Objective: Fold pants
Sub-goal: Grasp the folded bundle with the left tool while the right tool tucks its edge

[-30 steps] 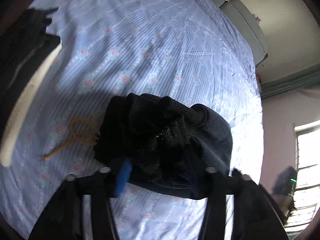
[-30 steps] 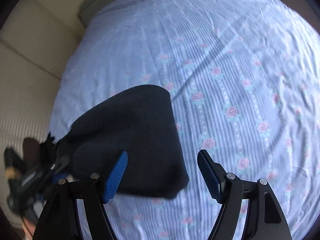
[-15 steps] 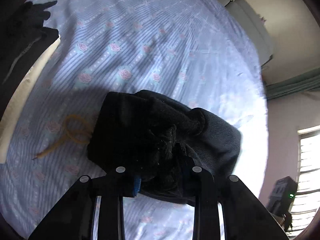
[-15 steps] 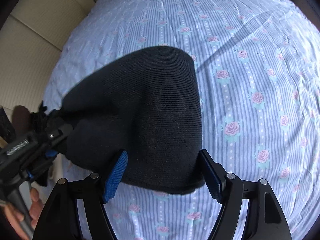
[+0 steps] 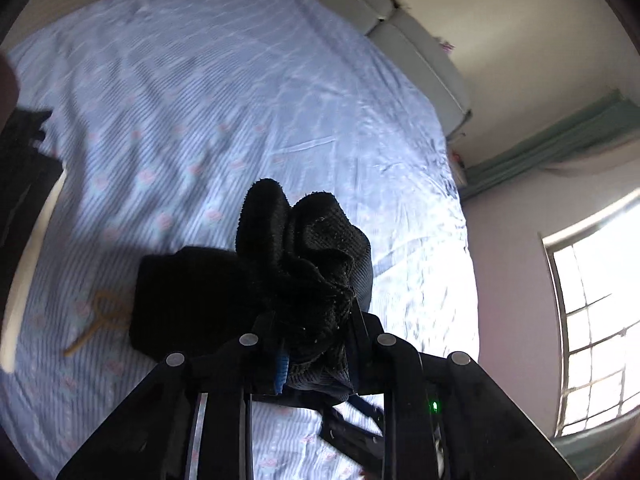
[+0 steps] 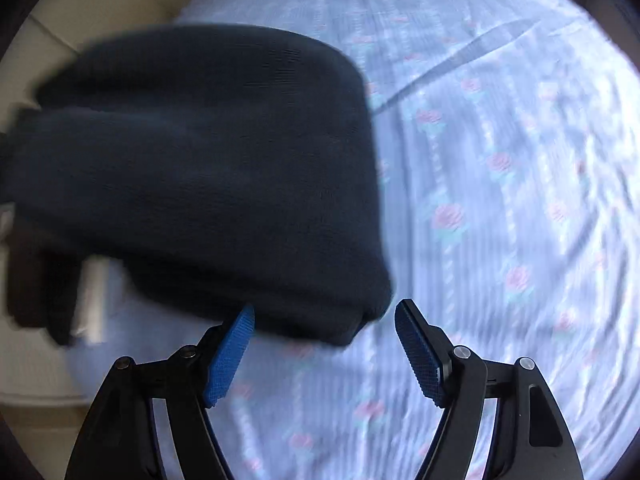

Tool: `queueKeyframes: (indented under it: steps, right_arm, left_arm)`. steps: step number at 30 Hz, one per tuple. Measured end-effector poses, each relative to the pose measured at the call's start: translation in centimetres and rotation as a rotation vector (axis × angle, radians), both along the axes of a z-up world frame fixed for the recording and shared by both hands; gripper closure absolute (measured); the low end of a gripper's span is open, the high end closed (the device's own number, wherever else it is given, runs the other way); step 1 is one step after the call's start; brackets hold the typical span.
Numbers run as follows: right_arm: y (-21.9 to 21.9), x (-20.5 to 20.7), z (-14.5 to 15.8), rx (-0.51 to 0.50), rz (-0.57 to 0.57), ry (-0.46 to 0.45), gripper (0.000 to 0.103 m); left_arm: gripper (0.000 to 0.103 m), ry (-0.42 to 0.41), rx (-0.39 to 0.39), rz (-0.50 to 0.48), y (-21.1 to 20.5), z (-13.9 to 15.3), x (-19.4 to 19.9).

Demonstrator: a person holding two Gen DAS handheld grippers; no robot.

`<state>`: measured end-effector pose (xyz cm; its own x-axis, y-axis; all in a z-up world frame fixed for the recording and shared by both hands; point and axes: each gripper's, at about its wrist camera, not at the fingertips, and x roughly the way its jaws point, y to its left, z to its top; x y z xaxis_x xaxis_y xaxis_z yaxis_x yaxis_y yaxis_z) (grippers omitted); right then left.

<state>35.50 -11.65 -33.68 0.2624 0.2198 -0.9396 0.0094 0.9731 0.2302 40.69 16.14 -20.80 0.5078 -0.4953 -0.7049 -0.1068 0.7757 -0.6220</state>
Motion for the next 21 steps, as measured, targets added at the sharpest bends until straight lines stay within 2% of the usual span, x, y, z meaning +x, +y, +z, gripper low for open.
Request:
queueKeyframes:
  steps: [3, 5, 6, 9, 12, 13, 15, 17, 19, 21]
  right_arm:
    - [-1.1, 0.0, 1.5, -0.037, -0.102, -0.079, 0.033]
    - [-1.5, -0.4, 1.9, -0.074, -0.117, -0.093, 0.034]
    - [-1.4, -0.6, 2.0, -0.109, -0.107, -0.088, 0.034]
    - [0.6, -0.8, 2.2, -0.242, -0.031, -0.112, 0.034]
    - [1.5, -0.5, 2.3, -0.307, 0.015, -0.112, 0.034]
    - [1.7, -0.6, 2.1, -0.309, 0.035, -0.075, 0.034]
    - [1.7, -0.8, 1.9, -0.274, 0.059, -0.024, 0.034]
    - [0.0, -1.6, 3.3, -0.189, 0.073, 0.0, 0.034]
    - [-0.7, -1.9, 4.6, -0.108, 0.086, -0.006, 0.034]
    - [-1.5, -1.8, 6.1, -0.022, 0.079, -0.045, 0.034]
  left_arm:
    - [0.082, -0.014, 0.067, -0.033, -0.1, -0.1, 0.1]
    - [0.082, 0.01, 0.114, -0.045, 0.1, -1.5, 0.0]
    - [0.083, 0.037, 0.155, -0.047, 0.1, -2.6, -0.1]
    - [0.083, 0.093, 0.205, -0.039, 0.3, -5.1, -1.0]
    - [0.083, 0.151, 0.192, -0.009, 1.5, -7.2, -1.5]
    - [0.083, 0.163, 0.183, -0.003, 2.0, -7.7, -1.7]
    - [0.083, 0.181, 0.188, 0.012, 2.9, -8.6, -1.9]
    - [0.082, 0.183, 0.181, 0.018, 3.6, -9.0, -2.1]
    - [0.08, 0.197, 0.119, 0.022, 4.4, -9.6, -1.9]
    - [0.065, 0.2, 0.091, 0.021, 4.7, -9.8, -1.7]
